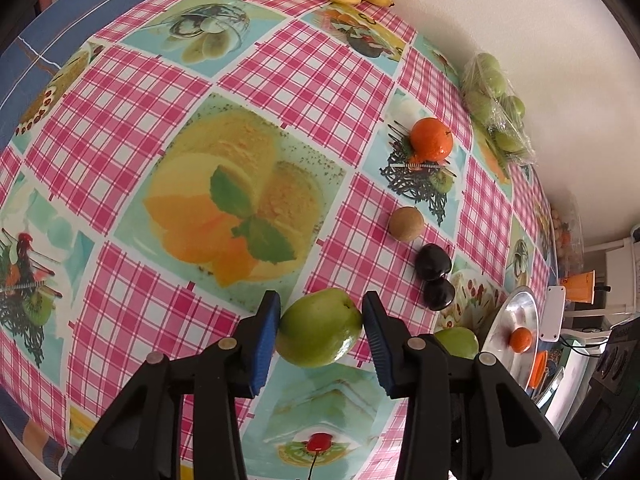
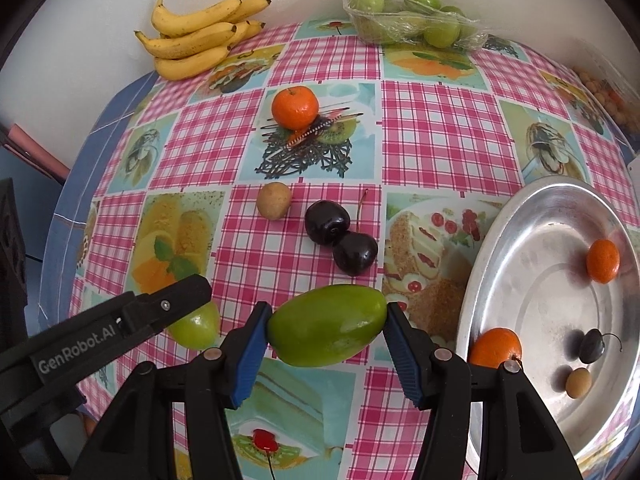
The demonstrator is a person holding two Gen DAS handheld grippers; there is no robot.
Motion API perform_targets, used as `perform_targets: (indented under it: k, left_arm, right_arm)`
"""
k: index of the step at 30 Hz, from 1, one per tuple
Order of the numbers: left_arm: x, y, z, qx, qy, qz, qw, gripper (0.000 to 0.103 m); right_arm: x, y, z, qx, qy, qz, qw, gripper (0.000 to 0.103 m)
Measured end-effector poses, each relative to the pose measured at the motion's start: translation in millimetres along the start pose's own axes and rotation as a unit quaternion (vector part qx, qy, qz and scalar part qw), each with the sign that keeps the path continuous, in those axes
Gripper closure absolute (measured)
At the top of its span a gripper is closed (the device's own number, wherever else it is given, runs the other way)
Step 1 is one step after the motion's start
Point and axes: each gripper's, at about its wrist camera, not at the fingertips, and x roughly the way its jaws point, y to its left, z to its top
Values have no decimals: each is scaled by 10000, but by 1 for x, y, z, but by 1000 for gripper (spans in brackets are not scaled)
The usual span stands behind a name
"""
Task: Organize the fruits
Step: 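Lift both held green mangoes off the tablecloth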
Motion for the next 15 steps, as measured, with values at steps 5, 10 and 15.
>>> perform_targets:
  k: [5, 10, 15]
  left_arm:
    - [5, -8, -2, 134, -19, 122, 9998, 59]
    - [12, -13, -4, 210, 59, 159, 9996, 56]
    - [19, -12, -6, 169, 188, 114, 9996, 53]
  right_arm:
    - [1, 1, 0, 3, 32, -6, 10000, 43]
    - [0, -1, -1, 2, 50, -42, 10000, 43]
    - [0, -2, -2, 10, 70, -65, 10000, 43]
